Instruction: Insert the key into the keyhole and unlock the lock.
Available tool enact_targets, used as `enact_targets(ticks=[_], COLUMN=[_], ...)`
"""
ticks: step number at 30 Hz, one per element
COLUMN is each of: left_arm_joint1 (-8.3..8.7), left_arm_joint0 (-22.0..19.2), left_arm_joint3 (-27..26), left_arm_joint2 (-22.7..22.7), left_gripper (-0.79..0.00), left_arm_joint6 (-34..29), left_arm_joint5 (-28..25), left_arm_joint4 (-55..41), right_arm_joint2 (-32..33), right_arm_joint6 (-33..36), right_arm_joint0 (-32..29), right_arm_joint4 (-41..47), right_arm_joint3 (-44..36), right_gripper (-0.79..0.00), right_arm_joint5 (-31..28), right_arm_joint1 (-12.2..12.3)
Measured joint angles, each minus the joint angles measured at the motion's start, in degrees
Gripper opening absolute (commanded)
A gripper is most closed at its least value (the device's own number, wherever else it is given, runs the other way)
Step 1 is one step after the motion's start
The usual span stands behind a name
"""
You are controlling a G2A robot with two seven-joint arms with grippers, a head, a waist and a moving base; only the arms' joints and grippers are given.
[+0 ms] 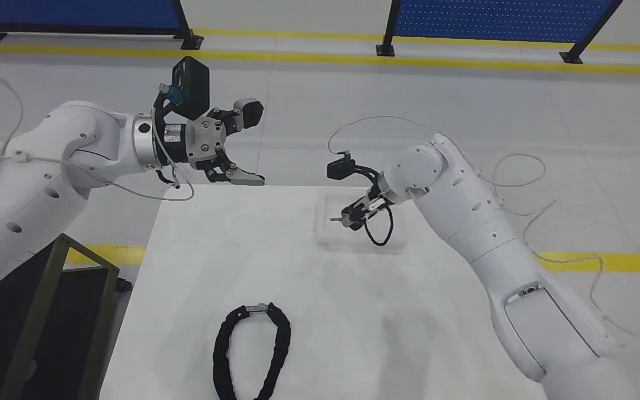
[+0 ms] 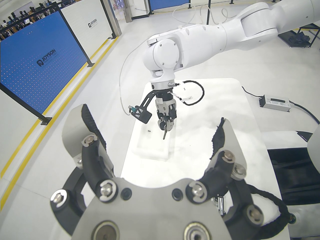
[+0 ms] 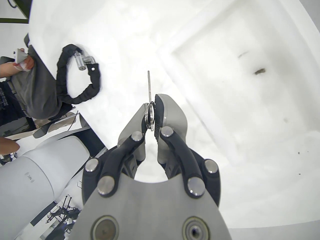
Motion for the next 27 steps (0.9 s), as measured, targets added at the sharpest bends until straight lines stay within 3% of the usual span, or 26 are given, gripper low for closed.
enact_targets(ticks=[6, 11, 27], left_arm_joint1=[0.0, 0.0, 0.0], left_arm_joint0=[0.0, 0.0, 0.0], left_arm_joint3=[0.0, 0.0, 0.0], left_arm_joint2=[0.0, 0.0, 0.0], left_gripper=[0.0, 0.0, 0.0], left_arm_joint6=[0.0, 0.0, 0.0], left_arm_joint5=[0.0, 0.0, 0.0], left_arm_joint4=[0.0, 0.0, 0.0], right_arm_joint2=[8.8, 14.3, 15.1], right_arm_joint6=[4.3, 4.4, 4.4], right_arm_joint0=[-8.2, -13.6, -14.2], right_arm_joint4=[2.5, 2.6, 2.7], right_arm_joint3=[-16.1, -23.1, -23.7], right_gripper=[-0.785, -0.785, -0.785], right_arm_joint5=[4.3, 4.4, 4.4], right_arm_joint1=[7.1, 11.0, 11.5])
